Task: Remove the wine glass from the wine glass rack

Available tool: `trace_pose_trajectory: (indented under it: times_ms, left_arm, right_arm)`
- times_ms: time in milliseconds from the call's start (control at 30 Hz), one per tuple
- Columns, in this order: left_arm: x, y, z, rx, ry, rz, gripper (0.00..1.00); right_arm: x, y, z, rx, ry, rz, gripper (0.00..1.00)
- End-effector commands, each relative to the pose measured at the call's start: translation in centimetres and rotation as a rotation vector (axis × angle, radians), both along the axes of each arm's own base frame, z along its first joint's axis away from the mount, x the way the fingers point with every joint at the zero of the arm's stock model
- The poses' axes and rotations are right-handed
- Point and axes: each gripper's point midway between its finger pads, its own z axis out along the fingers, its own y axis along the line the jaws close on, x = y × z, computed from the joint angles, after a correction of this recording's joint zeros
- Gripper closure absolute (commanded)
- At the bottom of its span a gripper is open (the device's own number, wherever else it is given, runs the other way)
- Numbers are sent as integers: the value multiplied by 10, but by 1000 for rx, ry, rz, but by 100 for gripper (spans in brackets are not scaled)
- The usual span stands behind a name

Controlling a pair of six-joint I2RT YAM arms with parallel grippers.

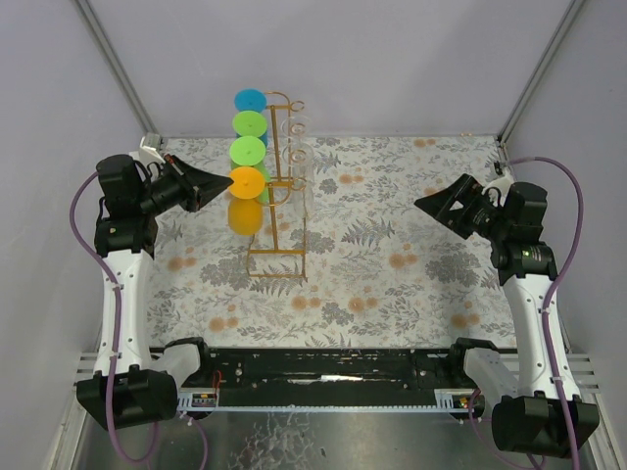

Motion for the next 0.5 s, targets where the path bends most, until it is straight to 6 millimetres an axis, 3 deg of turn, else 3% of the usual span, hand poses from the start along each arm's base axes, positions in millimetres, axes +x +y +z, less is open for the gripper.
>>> trace_pose_trajectory:
  times_ms: [0,467]
  left_arm:
    - [-3,-4,14,-24,-44,-31,100]
    - [-11,-5,24,-85,-13,-33,100]
  right_arm:
    - [0,1,9,-5,-47,1,9]
    - [-3,-1,2,-17,-36,-7,8]
